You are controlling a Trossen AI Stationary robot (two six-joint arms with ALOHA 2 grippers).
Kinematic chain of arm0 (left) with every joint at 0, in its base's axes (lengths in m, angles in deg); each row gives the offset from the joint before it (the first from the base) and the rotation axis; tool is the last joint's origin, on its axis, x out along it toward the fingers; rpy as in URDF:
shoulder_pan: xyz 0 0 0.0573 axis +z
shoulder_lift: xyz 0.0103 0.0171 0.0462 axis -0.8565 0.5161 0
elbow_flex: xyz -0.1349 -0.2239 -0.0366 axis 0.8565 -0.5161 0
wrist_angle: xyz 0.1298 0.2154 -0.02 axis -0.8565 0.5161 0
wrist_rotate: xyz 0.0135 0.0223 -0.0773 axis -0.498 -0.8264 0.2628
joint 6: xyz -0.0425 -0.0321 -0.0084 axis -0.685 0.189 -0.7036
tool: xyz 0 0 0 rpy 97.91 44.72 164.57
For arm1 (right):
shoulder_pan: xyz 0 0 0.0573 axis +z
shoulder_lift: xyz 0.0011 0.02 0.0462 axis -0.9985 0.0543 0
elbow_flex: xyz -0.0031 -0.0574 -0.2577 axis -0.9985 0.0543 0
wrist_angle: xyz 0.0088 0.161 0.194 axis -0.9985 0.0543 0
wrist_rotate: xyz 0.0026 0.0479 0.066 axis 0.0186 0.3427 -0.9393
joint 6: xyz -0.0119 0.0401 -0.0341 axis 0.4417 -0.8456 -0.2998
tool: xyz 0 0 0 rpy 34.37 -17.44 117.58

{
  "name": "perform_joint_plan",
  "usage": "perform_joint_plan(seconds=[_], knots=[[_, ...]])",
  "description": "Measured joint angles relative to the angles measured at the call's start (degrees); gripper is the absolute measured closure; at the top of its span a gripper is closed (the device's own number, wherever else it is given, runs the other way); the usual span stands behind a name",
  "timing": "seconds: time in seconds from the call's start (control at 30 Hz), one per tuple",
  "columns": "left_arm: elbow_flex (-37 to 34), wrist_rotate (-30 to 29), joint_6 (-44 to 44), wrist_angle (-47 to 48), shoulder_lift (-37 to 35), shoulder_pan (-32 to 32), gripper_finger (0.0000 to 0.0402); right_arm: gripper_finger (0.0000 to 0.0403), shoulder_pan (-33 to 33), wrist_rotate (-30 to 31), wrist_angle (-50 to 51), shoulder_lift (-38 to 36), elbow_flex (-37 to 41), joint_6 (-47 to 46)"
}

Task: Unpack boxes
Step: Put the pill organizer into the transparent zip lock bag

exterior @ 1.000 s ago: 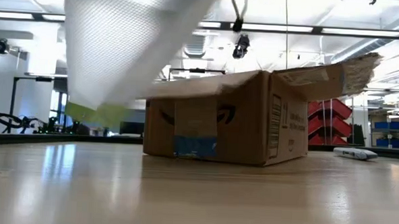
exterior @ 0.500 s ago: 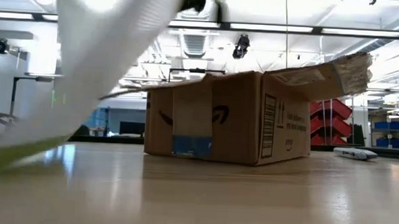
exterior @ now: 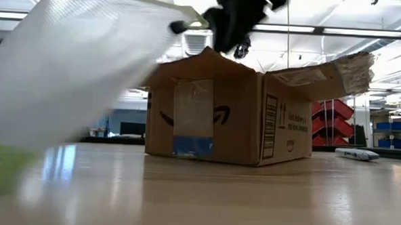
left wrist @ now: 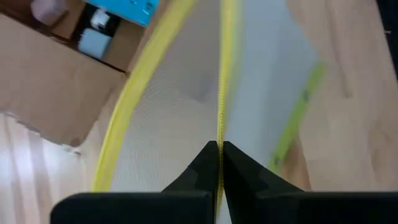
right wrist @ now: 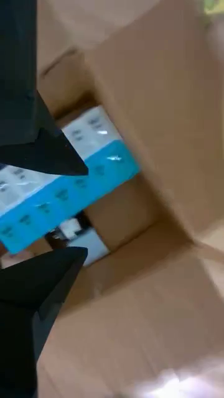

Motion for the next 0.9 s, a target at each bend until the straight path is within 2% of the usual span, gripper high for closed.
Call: perform_joint_plan(seconds=[0.2,0.43,0.57,0.67,0.9], knots=[[-0.01,-3.65,-4.88,-0.07,0.92,-0.17,0.0401,0.0209,-0.58,-2.27,-0.8,-0.01,7.95,3.08],[-0.01,-3.85,-8.74,-0.04,1.66,-2.15,0.0402,0.0161,0.03,-1.99,-0.3,0.03,11.75,1.94],[-0.01,-4.33,-10.46,-0.07,1.84,-3.74,0.0402,0.0142,1.84,5.91,-4.0,-0.01,14.34,6.13],[-0.01,-4.35,-11.34,-0.08,1.84,-4.24,0.0402,0.0141,1.73,8.75,-7.15,-0.01,15.44,8.33],[-0.01,-5.93,-11.79,-0.11,1.84,-4.64,0.0402,0.0157,0.96,5.83,-4.21,-0.01,15.43,8.45]])
